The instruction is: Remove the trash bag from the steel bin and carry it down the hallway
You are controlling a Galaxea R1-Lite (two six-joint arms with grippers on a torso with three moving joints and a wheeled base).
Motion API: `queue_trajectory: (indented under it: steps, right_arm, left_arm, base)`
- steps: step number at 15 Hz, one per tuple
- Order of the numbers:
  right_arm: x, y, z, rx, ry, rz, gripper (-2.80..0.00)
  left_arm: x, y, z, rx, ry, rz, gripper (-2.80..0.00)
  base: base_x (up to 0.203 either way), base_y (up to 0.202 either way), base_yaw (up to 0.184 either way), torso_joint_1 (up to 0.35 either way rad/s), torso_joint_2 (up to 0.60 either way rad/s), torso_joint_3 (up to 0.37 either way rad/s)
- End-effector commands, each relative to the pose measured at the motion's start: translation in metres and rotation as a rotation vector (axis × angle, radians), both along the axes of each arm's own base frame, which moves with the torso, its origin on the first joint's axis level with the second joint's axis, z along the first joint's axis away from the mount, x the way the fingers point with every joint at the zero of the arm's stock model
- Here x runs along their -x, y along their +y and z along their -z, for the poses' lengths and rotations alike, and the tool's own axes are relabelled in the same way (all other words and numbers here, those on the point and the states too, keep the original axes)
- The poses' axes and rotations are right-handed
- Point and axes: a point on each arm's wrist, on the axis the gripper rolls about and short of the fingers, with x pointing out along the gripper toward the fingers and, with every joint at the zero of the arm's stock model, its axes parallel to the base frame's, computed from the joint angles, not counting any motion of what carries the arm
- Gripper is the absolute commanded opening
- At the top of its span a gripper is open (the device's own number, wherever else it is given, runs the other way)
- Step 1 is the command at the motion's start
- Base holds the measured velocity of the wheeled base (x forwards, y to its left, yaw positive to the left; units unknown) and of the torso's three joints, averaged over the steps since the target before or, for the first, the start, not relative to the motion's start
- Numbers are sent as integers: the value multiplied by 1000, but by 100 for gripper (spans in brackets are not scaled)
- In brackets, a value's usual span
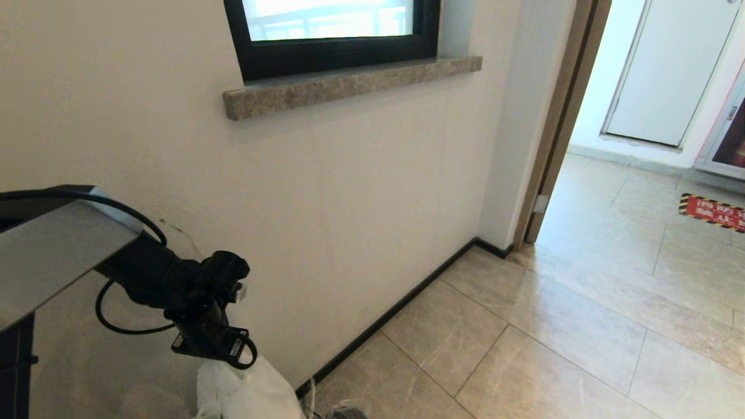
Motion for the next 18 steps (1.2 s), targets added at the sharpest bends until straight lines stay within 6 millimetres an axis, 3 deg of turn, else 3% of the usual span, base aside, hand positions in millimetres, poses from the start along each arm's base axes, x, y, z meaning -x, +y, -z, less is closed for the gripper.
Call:
queue_trajectory:
  steps: [1, 8, 9, 14, 18]
  right_arm:
    - [0, 0, 0, 0, -1, 1, -280]
    - [0, 0, 0, 0, -1, 1, -280]
    - [0, 0, 0, 0, -1, 1, -280]
    - [0, 0, 0, 0, -1, 1, -280]
    - [0, 0, 0, 0, -1, 0, -280]
  left_arm:
    - [-2, 9, 0, 0, -4, -26, -280]
    - [3, -12, 19, -81, 60, 51, -280]
    - [5, -11, 19, -87, 69, 63, 0]
    - [3, -12, 15, -72, 45, 59, 0]
    - [13, -12, -15, -5, -56, 48, 0]
  base:
    - [0, 0, 0, 0, 0, 0]
    - [0, 0, 0, 0, 0, 0]
    - [0, 0, 0, 0, 0, 0]
    - [0, 0, 0, 0, 0, 0]
    - [0, 0, 0, 0, 0, 0]
